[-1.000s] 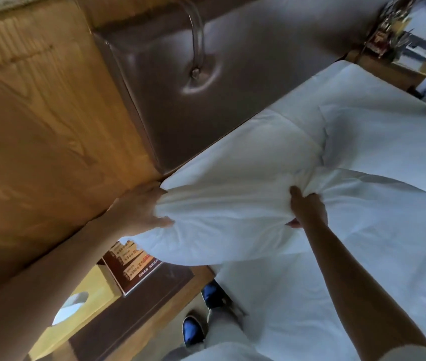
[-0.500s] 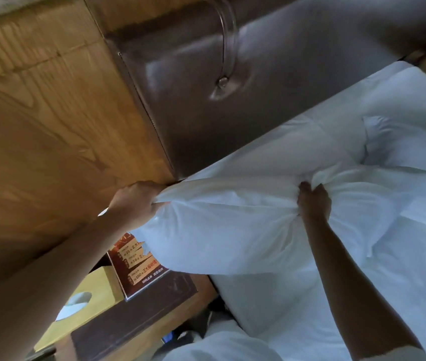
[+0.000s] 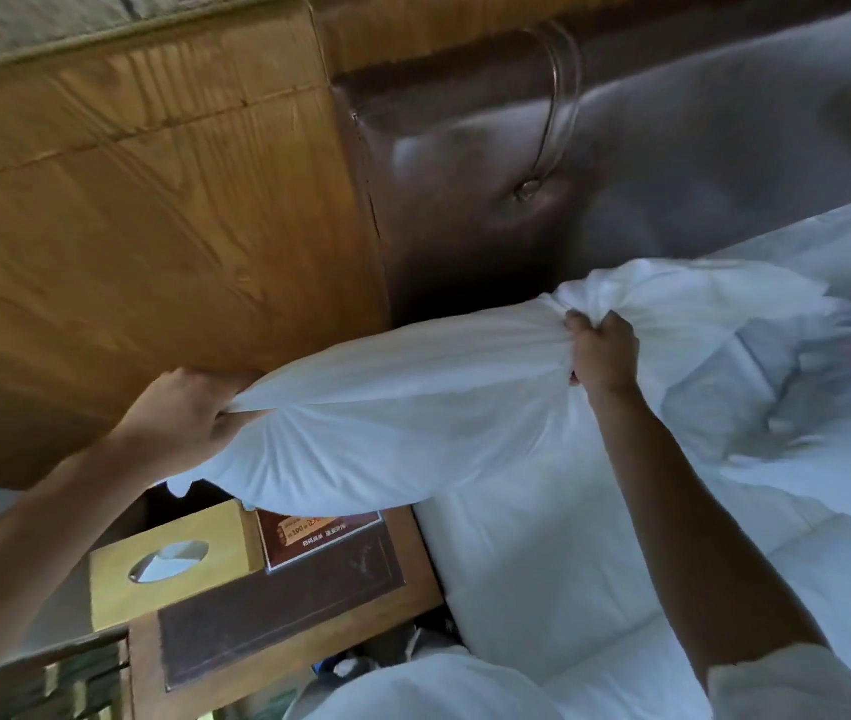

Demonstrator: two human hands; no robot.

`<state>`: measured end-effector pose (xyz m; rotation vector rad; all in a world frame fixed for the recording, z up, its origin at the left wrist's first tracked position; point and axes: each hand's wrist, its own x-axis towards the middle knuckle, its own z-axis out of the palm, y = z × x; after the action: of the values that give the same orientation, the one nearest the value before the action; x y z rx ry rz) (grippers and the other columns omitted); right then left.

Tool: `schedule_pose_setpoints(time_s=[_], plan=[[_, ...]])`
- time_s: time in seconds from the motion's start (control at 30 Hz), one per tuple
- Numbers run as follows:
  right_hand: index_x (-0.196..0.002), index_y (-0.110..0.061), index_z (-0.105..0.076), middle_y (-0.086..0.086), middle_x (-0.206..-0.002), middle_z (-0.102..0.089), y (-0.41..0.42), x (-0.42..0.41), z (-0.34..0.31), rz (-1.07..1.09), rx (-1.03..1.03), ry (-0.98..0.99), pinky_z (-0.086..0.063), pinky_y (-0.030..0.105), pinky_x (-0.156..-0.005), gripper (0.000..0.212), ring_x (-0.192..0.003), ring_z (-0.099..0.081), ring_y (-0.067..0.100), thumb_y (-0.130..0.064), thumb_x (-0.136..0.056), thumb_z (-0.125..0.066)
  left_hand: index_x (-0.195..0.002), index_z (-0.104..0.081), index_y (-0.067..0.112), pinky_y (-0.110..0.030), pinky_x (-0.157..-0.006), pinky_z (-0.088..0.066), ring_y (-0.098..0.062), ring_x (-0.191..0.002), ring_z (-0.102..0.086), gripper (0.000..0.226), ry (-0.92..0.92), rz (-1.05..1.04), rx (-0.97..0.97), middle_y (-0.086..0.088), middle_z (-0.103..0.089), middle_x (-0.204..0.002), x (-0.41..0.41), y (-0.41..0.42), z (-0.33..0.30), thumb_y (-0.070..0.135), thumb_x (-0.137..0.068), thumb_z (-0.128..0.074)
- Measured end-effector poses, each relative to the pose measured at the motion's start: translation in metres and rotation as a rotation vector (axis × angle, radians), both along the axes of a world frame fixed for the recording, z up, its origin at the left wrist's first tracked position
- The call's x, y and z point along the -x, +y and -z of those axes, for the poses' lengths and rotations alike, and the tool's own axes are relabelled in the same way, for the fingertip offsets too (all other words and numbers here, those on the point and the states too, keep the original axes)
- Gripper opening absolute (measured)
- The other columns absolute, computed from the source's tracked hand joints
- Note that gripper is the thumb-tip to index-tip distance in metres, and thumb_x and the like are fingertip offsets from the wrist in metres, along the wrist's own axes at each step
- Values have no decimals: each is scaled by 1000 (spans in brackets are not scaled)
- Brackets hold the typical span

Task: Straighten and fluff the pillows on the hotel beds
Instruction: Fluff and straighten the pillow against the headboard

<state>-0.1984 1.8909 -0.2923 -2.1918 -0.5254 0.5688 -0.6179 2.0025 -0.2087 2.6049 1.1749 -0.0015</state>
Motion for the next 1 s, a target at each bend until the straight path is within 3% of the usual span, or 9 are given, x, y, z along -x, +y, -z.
schedule_pose_setpoints(time_s=[0.1,0.2,0.33,0.4,0.53,0.67,0.8,0.9,1.0], plan=[[-74,-13,-55,7,-78,-62,30,16,0,-73,-30,17,-48,26,-33,32,-54,-64,22,-38,-93,-61,-94,-80,17,-26,-45,-34,-9,-41,-50,8,-46,-50,15,11,-49,-47,32,-10,-1,22,-89,-80],[-86,-7,-61,4,-78,-63,52,35,8,-123,-35,60,-46,23,-33,32,-47,-62,13,-39,-92,-62,-93,-79,17,-21,-45,-29,3,-44,-40,8,-47,-126,24,20,-39,-49,61,-15,6,21,-86,-83],[-106,-2,-63,12,-93,-70,63,54,25,-132,34,133,-58,32,-43,44,-56,-70,23,-44,-92,-61,-108,-76,16,-36,-58,-43,-27,-62,-60,24,85,-308,73,-2,-65,-67,73,-6,37,35,-99,-65],[-115,-3,-62,12,-95,-73,63,57,30,-124,99,179,-60,33,-48,57,-58,-73,27,-53,-87,-60,-114,-73,17,-37,-60,-47,-29,-68,-63,30,131,-343,116,-5,-67,-74,70,2,48,40,-102,-58],[-112,-3,-62,10,-58,-72,60,54,35,-151,169,253,-52,26,-39,68,-45,-70,24,-63,-81,-59,-135,-59,23,-37,-65,-49,-28,-79,-64,44,163,-348,87,-2,-66,-90,63,18,59,51,-102,-51],[-113,-3,-61,14,-58,-72,63,50,40,-155,135,353,-53,29,-42,66,-49,-71,28,-61,-80,-61,-141,-48,24,-51,-88,-49,-41,-114,-62,50,123,-298,-43,-9,-63,-133,60,19,64,50,-99,-58],[-123,-5,-55,23,-80,-74,61,53,43,-101,52,462,-61,39,-52,69,-60,-76,31,-58,-80,-67,-140,-46,30,-41,-68,-52,-39,-93,-70,47,111,-291,-41,-9,-72,-115,64,19,69,54,-100,-52],[-117,-8,-58,23,-85,-74,55,58,40,-81,-4,513,-63,39,-57,60,-65,-77,29,-57,-84,-67,-140,-47,31,-42,-71,-54,-37,-94,-70,50,136,-323,-19,-8,-72,-112,64,24,68,60,-100,-48],[-97,-17,-62,23,-93,-74,43,63,34,-90,-52,527,-64,40,-62,34,-75,-78,30,-51,-92,-63,-141,-48,32,-43,-76,-53,-36,-100,-68,52,161,-346,35,-8,-71,-116,63,30,65,63,-99,-46]])
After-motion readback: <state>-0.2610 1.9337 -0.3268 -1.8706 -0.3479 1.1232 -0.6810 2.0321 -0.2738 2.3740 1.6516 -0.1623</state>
